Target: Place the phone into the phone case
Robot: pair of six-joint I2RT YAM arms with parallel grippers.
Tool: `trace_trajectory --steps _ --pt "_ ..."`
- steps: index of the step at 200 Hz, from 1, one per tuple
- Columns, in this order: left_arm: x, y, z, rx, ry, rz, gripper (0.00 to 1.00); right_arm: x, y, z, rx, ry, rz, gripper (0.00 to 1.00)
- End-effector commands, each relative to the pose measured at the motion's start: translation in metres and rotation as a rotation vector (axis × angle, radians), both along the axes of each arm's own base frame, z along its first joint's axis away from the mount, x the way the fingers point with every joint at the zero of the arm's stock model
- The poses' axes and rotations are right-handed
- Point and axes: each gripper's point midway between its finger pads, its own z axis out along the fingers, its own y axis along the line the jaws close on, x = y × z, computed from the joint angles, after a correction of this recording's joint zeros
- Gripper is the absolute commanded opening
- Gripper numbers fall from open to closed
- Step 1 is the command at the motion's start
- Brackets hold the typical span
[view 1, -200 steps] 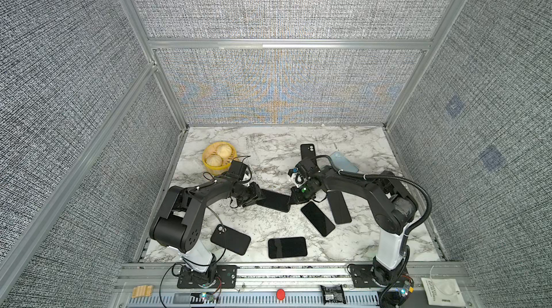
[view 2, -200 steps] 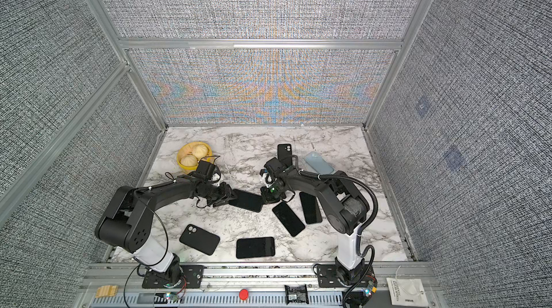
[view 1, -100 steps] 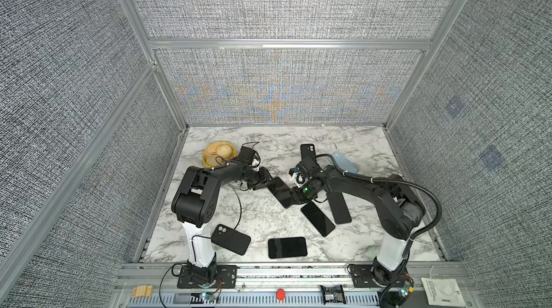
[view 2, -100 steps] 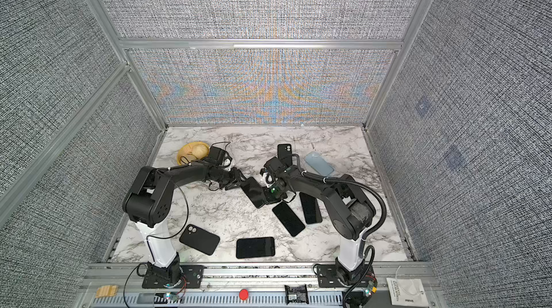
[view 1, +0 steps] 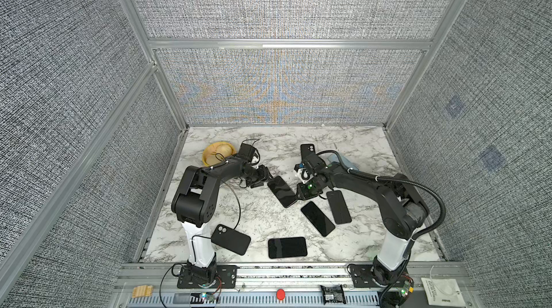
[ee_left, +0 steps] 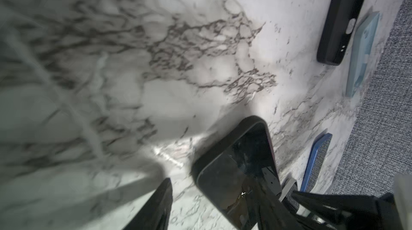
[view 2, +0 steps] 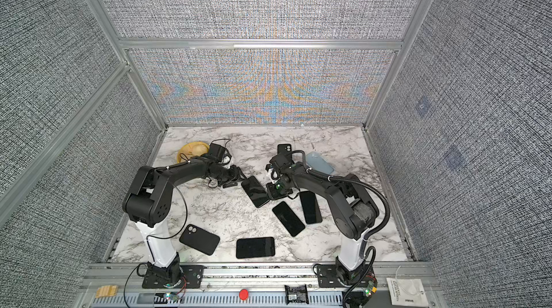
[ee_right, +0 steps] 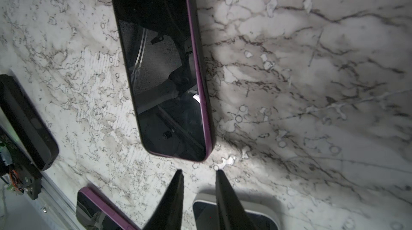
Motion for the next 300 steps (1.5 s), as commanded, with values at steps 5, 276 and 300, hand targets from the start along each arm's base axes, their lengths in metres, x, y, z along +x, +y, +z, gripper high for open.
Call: trace_trajectory --steps 5,276,300 --pt "-0.021 0.012 -0.004 0.044 0.039 -0.006 0.59 0.005 0.008 -0.002 0.040 0.010 0.019 0.29" --pt "-0.079 -0.026 -0.031 -0.112 0.146 -0.027 0.25 -0.040 0.040 -0.047 -0.002 0.145 0.091 0.08" --pt "-0.080 -0.027 -0.033 -0.116 0.151 -0.030 0.24 -0.042 0.039 -0.056 -0.020 0.157 0.091 0.06"
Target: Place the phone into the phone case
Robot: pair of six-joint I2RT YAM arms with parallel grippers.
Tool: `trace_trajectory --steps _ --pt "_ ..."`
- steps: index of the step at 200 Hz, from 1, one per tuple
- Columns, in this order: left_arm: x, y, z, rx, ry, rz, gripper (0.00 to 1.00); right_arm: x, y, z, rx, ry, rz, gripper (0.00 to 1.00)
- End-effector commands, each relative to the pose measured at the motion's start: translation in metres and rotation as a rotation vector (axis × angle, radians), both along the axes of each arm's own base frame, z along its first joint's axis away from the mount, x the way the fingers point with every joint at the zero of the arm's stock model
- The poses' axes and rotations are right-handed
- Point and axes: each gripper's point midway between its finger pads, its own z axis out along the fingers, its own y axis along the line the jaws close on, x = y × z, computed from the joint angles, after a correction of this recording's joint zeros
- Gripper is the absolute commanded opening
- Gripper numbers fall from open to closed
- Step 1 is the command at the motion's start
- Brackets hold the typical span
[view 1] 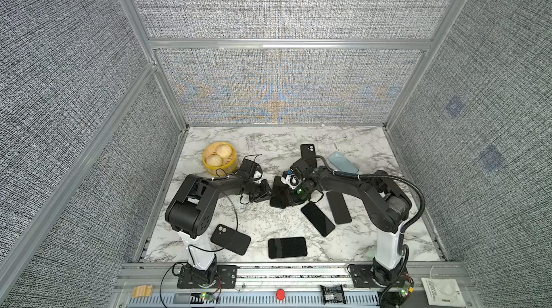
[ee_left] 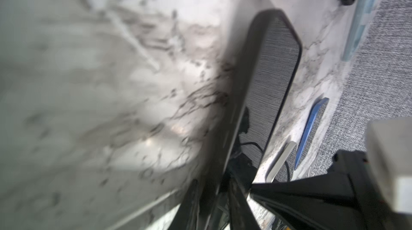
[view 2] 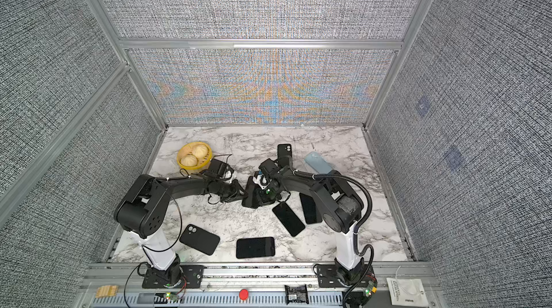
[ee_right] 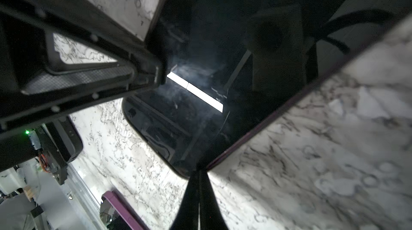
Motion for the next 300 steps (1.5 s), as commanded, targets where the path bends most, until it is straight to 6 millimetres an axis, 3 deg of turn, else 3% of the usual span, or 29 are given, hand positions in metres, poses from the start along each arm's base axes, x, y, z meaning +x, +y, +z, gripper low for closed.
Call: trace_trajectory --steps 1,28,69,108,133,155,178,182,192,251,258,263,300 --pt "-0.018 0.001 -0.013 0.021 0.079 -0.014 0.24 -0.011 -0.008 -0.026 -0.077 0.030 0.013 0.06" --pt "-0.019 0.002 -0.014 0.022 0.080 -0.012 0.24 -0.010 -0.007 -0.024 -0.078 0.029 0.013 0.06" --pt "-0.020 0.011 -0.012 0.070 0.063 -0.005 0.26 0.005 -0.009 0.018 -0.061 -0.062 -0.009 0.14" --pt "-0.010 0.038 0.005 0.324 -0.042 -0.040 0.49 0.032 -0.026 0.032 -0.032 -0.137 -0.140 0.31" --pt "0.000 0.040 0.029 0.462 -0.132 -0.079 0.62 0.049 -0.053 0.044 -0.037 -0.221 -0.235 0.39" --pt "0.004 0.029 0.039 0.544 -0.180 -0.116 0.70 0.061 -0.085 0.056 -0.041 -0.291 -0.326 0.48" --pt "0.003 0.013 0.037 0.601 -0.189 -0.171 0.74 0.069 -0.105 0.068 -0.022 -0.332 -0.383 0.68" --pt "0.004 0.012 0.037 0.613 -0.190 -0.178 0.74 0.062 -0.111 0.060 -0.037 -0.315 -0.384 0.71" --pt "0.005 0.006 0.036 0.633 -0.191 -0.193 0.75 0.060 -0.115 0.060 -0.034 -0.321 -0.388 0.75" --pt "0.014 -0.040 0.040 0.625 -0.194 -0.253 0.84 0.055 -0.127 0.057 -0.003 -0.323 -0.410 0.81" --pt "0.012 -0.044 0.030 0.623 -0.168 -0.262 0.89 0.054 -0.129 0.056 0.001 -0.321 -0.414 0.81" --pt "0.011 -0.048 0.026 0.612 -0.158 -0.267 0.97 0.054 -0.129 0.056 0.005 -0.319 -0.413 0.81" --pt "0.009 -0.053 0.009 0.628 -0.105 -0.270 0.98 0.051 -0.126 0.052 0.027 -0.297 -0.404 0.81"
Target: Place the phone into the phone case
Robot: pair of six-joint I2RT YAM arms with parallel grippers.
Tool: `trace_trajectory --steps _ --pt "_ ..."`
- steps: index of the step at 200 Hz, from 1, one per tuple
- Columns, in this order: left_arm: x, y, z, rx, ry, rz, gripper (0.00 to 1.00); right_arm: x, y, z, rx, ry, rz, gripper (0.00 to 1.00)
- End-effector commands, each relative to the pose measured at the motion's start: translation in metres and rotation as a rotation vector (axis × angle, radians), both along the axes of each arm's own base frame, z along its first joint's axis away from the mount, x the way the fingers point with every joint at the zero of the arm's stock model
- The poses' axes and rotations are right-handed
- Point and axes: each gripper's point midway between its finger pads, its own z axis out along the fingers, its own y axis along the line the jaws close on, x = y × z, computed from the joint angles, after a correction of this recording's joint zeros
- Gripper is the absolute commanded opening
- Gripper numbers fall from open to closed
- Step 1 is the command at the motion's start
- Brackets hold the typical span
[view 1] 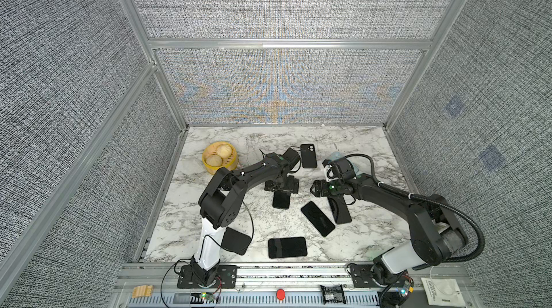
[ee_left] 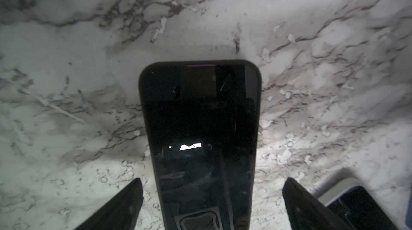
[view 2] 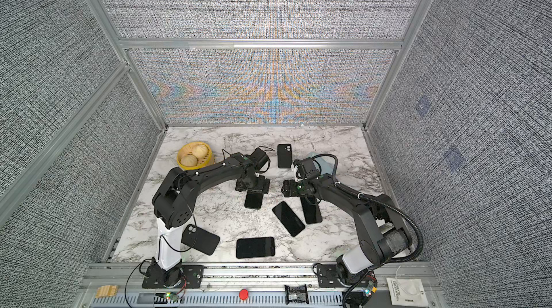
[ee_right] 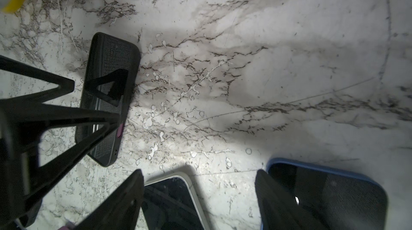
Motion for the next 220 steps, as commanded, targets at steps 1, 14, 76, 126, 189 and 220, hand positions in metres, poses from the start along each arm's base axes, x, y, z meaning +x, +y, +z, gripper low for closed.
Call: trace_trajectory --steps 1,14,76,126,189,220 --pt "-0.005 -0.001 -0.003 0.015 0.035 0.014 0.98 0.001 0.007 0.003 0.032 -0.009 0.021 0.81" --pt "-0.004 0.000 -0.003 0.026 0.035 0.020 0.98 0.001 0.007 0.001 0.034 -0.004 0.025 0.81" --pt "-0.005 0.012 -0.018 0.159 0.059 0.018 0.96 0.002 0.010 -0.005 0.046 0.015 0.036 0.81" --pt "-0.004 0.012 -0.023 0.162 0.053 0.021 0.73 0.002 0.011 -0.010 0.052 0.029 0.037 0.81" --pt "0.009 0.018 -0.009 0.169 -0.004 0.034 0.61 0.004 0.012 -0.009 0.058 0.028 0.032 0.81" --pt "0.033 0.023 0.006 0.148 -0.045 0.038 0.60 0.005 0.014 -0.009 0.063 0.030 0.033 0.81"
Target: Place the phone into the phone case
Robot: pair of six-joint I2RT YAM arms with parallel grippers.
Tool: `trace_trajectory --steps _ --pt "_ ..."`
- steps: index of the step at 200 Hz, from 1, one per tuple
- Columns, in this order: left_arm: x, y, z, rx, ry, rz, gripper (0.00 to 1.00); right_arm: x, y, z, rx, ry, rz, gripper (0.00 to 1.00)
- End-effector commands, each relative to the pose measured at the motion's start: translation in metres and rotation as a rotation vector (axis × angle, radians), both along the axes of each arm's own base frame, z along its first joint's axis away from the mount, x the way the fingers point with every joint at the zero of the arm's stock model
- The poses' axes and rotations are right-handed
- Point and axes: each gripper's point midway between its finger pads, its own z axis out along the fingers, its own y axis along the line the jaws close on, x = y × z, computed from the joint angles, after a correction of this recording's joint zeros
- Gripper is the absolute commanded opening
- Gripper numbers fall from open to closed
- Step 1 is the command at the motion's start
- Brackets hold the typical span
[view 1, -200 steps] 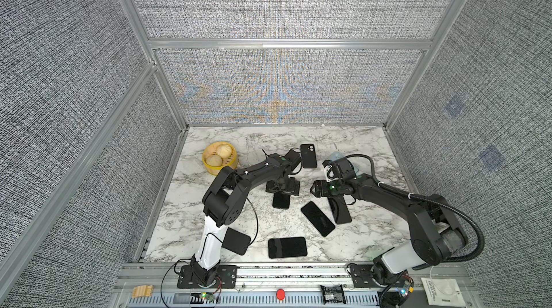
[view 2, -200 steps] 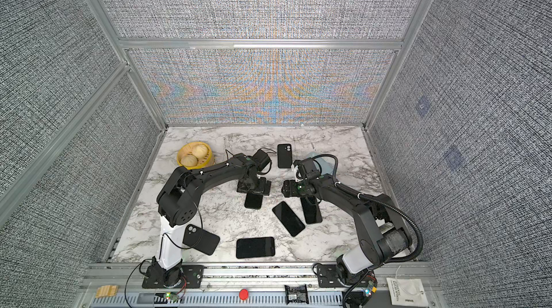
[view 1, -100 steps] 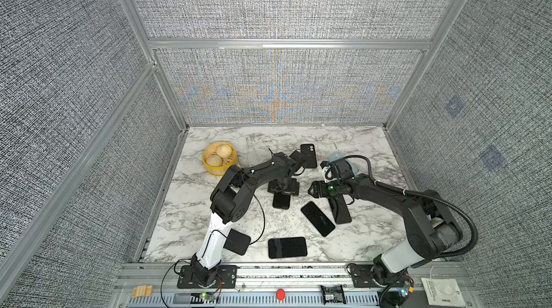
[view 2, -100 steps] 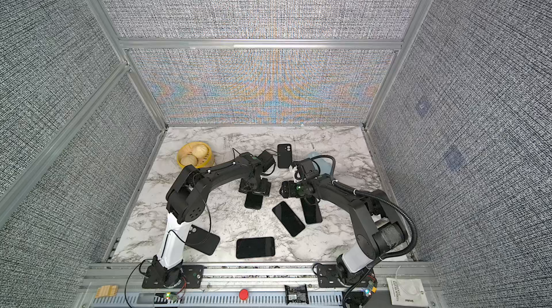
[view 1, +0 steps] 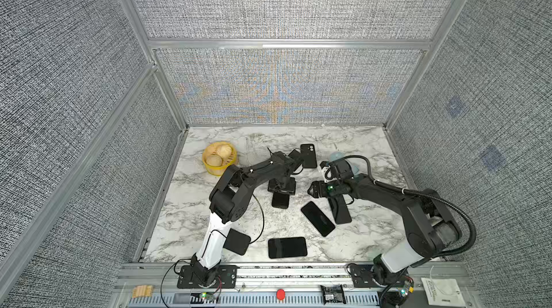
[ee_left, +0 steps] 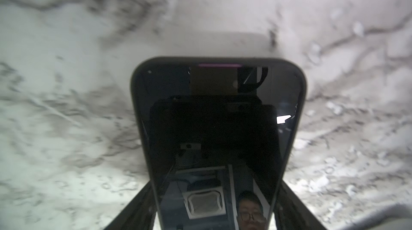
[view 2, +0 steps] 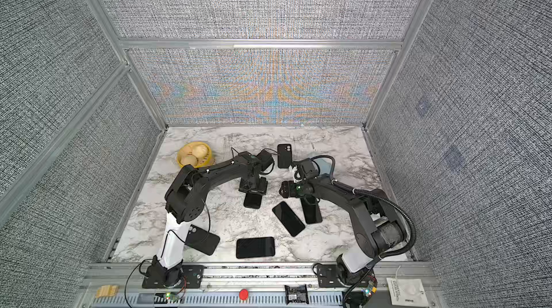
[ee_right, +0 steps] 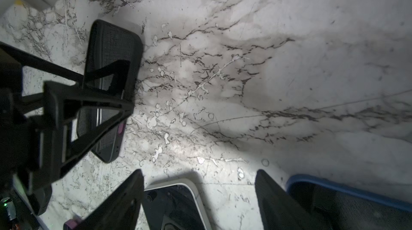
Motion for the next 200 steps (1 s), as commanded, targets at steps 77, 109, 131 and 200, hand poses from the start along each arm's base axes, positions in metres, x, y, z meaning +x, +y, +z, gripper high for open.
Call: trace_trajectory --steps 77,109,131,200 --pt "0.115 0.054 0.036 -0.005 -0.130 0.037 0.59 0.007 0.005 0.003 0.017 -0.011 -0.005 0.81" --pt "0.152 0.072 0.037 0.017 -0.130 0.040 0.59 0.009 0.006 0.004 0.015 -0.007 -0.001 0.81" --pt "0.170 0.086 0.033 0.014 -0.131 0.060 0.59 0.009 0.006 0.005 0.017 -0.010 -0.001 0.81" --pt "0.208 0.097 0.021 -0.014 -0.213 0.061 0.59 0.013 0.009 0.004 0.018 -0.004 0.006 0.81"
